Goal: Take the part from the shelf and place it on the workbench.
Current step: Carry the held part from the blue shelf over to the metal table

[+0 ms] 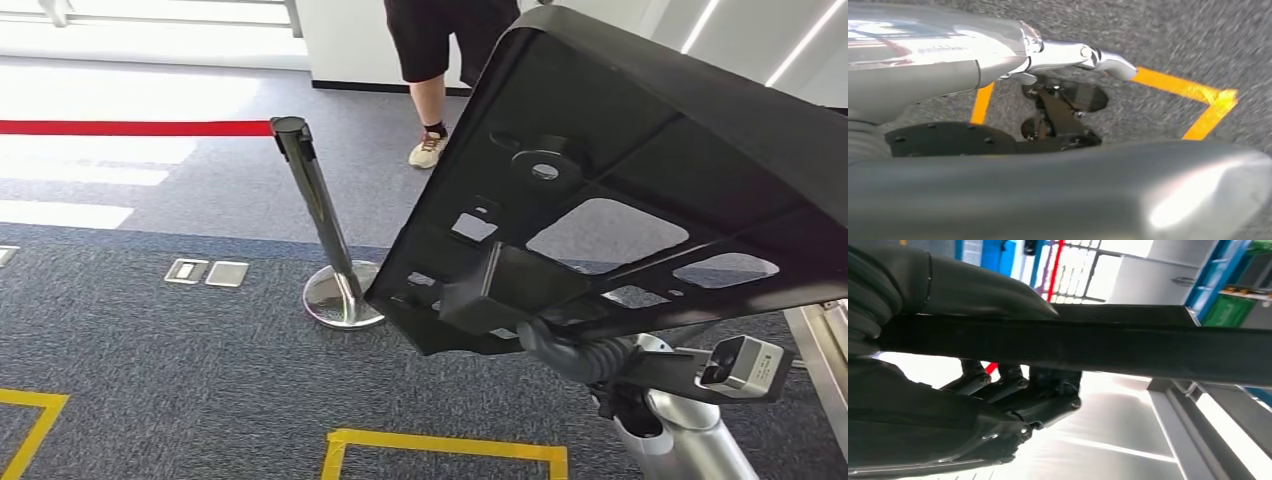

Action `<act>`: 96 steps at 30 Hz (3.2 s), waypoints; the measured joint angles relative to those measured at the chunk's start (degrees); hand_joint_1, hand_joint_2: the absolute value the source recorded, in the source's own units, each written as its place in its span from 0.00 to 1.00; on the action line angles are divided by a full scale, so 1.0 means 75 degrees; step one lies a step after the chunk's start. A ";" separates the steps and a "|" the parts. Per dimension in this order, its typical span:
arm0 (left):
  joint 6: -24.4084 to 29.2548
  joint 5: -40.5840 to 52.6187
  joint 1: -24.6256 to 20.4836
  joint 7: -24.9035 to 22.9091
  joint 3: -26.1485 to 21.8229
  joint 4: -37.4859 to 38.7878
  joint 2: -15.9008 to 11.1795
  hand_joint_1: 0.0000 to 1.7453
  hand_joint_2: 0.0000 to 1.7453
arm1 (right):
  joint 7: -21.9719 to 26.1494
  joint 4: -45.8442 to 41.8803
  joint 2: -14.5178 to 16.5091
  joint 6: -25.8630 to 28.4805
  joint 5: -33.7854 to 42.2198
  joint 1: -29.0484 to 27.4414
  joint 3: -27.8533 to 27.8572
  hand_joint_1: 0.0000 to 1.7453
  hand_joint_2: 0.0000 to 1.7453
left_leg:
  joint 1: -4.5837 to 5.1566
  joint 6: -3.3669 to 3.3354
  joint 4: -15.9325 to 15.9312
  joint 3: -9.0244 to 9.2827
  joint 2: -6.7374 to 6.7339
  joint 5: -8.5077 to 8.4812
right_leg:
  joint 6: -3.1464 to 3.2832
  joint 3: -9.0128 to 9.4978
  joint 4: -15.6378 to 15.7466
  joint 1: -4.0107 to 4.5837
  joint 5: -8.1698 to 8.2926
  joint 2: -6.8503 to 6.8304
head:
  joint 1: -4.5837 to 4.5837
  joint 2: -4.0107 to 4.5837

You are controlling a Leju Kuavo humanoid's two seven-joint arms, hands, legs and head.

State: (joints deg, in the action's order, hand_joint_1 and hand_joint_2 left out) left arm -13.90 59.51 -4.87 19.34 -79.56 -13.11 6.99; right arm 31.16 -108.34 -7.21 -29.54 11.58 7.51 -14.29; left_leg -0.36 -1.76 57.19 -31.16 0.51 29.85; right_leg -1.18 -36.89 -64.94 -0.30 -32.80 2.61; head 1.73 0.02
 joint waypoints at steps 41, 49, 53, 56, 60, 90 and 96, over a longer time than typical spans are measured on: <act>-0.0087 -0.0058 0.0025 0.0139 0.0000 -0.0001 -0.0058 0.00 0.00 | -0.0129 0.0334 0.0053 0.0178 -0.0159 0.0106 -0.0006 1.00 1.00 | 0.0038 0.0205 0.0105 0.0000 -0.0682 0.0114 | 0.0020 0.0453 0.0810 -0.0029 0.0417 -0.0670 | -0.0006 0.0000; -0.0157 0.0001 0.0032 0.0248 0.0003 0.0000 -0.0058 0.00 0.00 | -0.0163 0.0353 0.0055 0.0173 -0.0170 0.0259 -0.0016 1.00 1.00 | -0.0010 0.0334 0.2313 -0.0964 -0.0151 0.1176 | 0.0293 0.0460 0.0826 -0.0009 0.0456 -0.0204 | 0.0000 0.0000; -0.0158 0.0007 0.0041 0.0278 0.0009 -0.0001 -0.0097 0.00 0.00 | -0.0169 0.0361 0.0056 0.0182 -0.0181 0.0314 -0.0029 1.00 1.00 | 0.0061 0.0118 0.0888 -0.0435 0.0165 0.0208 | 0.0289 0.0485 0.0821 0.0018 0.0452 0.0108 | -0.0001 0.0000; -0.0155 0.0005 0.0046 0.0299 0.0015 -0.0001 -0.0149 0.00 0.00 | -0.0187 0.0397 0.0058 0.0214 -0.0203 0.0347 -0.0042 1.00 1.00 | 0.0095 0.0025 0.0208 -0.0171 0.0466 0.0010 | 0.0213 0.0408 0.0812 -0.0012 0.0479 0.0312 | 0.0001 0.0000; -0.0158 -0.0001 0.0023 0.0319 0.0034 -0.0001 -0.0171 0.00 0.00 | -0.0181 0.0407 0.0035 0.0329 -0.0326 0.0393 -0.0051 1.00 1.00 | 0.0034 -0.0034 0.0017 -0.0089 0.0169 -0.0036 | 0.0067 0.0243 0.0519 0.0010 0.0260 0.0196 | -0.0009 0.0000; -0.0227 0.0107 0.0018 0.0367 0.0071 0.0002 -0.0200 0.00 0.00 | -0.0413 0.0223 0.0015 0.1226 -0.1215 0.1130 0.0057 1.00 1.00 | 0.0030 -0.0018 0.0069 -0.0172 0.0232 -0.0083 | 0.0065 0.0351 0.0663 -0.0035 0.0294 0.0164 | -0.0017 0.0000; -0.0225 0.0150 0.0039 0.0345 0.0073 0.0003 -0.0192 0.00 0.00 | -0.0456 0.0117 0.0011 0.1443 -0.1316 0.1359 0.0265 1.00 1.00 | -0.0022 -0.0022 0.0031 -0.0120 -0.0289 -0.0057 | -0.0116 -0.0475 -0.1129 -0.0086 -0.0397 -0.0296 | -0.0026 0.0000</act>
State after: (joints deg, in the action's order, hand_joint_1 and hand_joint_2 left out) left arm -15.58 60.63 -4.58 21.93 -79.01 -13.09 5.55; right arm 27.74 -107.47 -7.13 -18.72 1.71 17.70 -12.31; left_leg -0.53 -1.92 57.42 -32.06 -1.65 29.42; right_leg -2.05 -40.46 -73.41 -0.94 -35.78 0.40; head 1.53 0.02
